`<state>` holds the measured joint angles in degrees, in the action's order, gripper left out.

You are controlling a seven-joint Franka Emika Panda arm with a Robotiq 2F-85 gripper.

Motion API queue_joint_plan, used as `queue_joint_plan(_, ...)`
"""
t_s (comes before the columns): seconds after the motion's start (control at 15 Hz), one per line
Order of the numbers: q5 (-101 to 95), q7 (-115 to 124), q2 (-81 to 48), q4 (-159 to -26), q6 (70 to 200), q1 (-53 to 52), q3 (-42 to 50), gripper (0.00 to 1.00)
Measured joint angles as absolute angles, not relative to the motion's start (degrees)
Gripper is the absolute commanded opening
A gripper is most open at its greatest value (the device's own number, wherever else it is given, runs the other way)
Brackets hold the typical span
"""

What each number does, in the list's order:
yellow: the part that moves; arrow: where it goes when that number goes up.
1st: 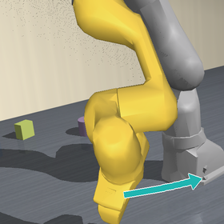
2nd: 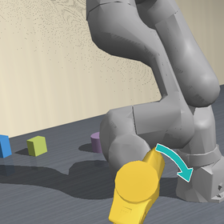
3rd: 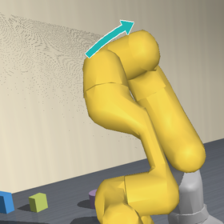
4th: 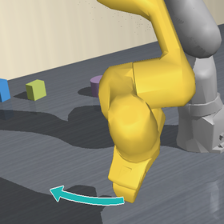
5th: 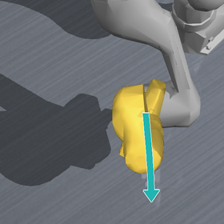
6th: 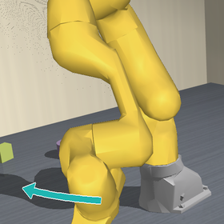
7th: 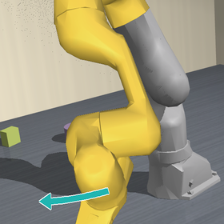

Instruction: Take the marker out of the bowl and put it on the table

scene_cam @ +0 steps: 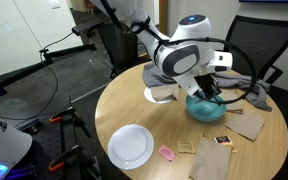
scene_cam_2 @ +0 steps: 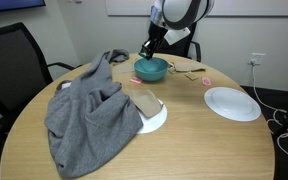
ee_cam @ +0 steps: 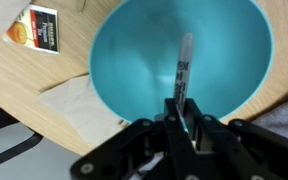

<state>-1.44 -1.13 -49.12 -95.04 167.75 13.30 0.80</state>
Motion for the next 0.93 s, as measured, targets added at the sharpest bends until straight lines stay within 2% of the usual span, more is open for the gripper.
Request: queue_joint_plan(0.93, -5.6, -9.34, -20.49, -122.33, 158.28, 10.19, 2.62, 0.03)
